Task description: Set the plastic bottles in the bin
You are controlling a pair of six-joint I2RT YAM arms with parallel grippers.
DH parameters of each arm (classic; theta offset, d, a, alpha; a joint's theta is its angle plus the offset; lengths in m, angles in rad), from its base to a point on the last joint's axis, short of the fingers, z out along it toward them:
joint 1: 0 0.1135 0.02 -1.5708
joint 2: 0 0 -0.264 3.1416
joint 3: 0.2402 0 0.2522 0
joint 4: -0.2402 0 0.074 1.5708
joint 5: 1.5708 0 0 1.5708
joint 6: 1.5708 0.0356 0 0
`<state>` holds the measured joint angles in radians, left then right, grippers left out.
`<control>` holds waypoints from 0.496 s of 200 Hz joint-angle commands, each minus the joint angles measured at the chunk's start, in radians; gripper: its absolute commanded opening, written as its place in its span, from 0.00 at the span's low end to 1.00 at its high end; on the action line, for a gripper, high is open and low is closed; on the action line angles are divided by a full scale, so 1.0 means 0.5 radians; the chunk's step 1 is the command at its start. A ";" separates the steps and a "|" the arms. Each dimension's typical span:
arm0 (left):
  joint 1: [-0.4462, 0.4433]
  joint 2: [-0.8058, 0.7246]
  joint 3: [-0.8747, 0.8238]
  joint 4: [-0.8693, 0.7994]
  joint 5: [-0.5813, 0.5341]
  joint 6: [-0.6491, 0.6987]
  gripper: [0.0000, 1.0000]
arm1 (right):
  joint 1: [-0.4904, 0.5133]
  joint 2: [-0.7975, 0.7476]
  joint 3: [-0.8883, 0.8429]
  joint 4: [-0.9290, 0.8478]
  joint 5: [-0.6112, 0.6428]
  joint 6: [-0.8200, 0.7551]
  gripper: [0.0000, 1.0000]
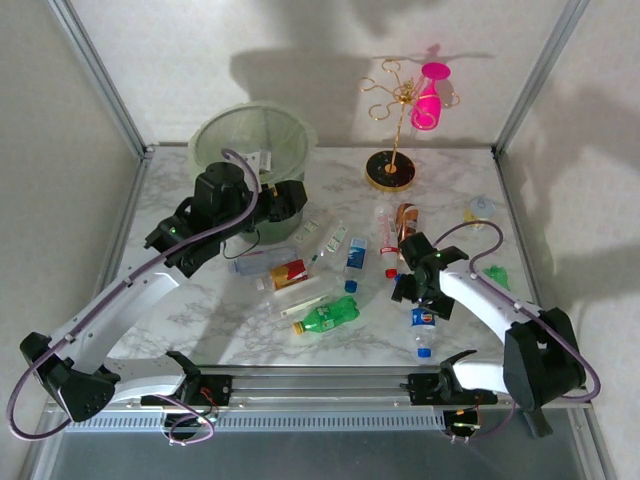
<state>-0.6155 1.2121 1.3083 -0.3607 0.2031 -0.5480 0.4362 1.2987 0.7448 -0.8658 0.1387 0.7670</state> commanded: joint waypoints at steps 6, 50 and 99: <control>0.004 -0.019 -0.050 0.046 0.039 -0.024 0.63 | -0.005 0.082 -0.035 0.082 0.026 0.033 0.88; 0.002 0.022 -0.046 0.083 0.072 -0.064 0.63 | -0.006 0.149 -0.029 0.142 0.017 0.051 0.77; 0.004 0.064 0.007 0.059 0.087 -0.054 0.63 | -0.006 0.109 -0.057 0.152 0.014 0.064 0.62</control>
<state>-0.6155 1.2381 1.2861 -0.3481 0.2249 -0.5690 0.4362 1.3659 0.7326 -0.7887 0.1349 0.7834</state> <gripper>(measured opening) 0.627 0.642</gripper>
